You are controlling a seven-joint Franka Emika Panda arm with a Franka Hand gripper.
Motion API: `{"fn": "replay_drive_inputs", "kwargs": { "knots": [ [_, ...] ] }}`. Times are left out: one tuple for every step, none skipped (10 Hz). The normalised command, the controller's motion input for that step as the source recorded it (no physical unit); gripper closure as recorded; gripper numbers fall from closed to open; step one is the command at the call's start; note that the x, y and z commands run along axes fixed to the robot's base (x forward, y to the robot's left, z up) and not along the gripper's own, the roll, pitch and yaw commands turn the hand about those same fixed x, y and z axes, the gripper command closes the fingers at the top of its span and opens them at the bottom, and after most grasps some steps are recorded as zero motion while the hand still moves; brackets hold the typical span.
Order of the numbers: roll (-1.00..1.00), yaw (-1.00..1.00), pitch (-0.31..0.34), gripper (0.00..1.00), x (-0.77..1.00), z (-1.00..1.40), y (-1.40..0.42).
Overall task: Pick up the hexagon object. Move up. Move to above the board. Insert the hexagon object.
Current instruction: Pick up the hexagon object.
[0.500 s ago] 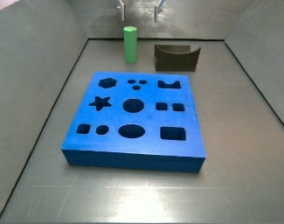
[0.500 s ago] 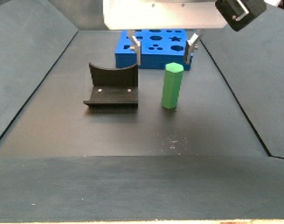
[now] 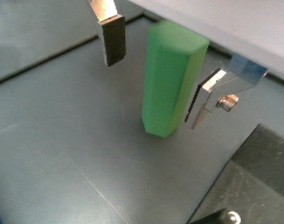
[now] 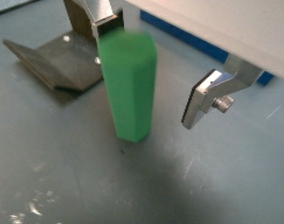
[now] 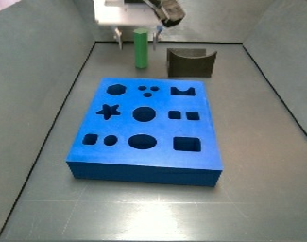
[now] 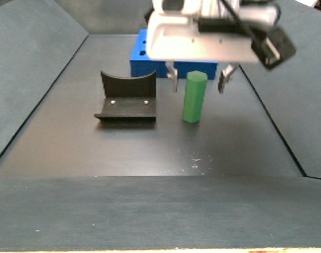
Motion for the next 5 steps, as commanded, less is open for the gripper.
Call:
{"fn": "replay_drive_inputs", "kwargs": {
  "knots": [
    [-0.52, 0.00, -0.443, 0.00, -0.50, -0.05, 0.30],
    [-0.05, 0.00, -0.006, 0.00, -0.02, 0.00, 0.05],
    [-0.34, 0.00, -0.149, 0.00, 0.00, 0.31, 0.11],
    [0.07, 0.00, 0.094, 0.00, 0.00, 0.02, 0.00],
    [0.00, 0.00, 0.000, 1.00, 0.00, 0.00, 0.00]
  ]
}}
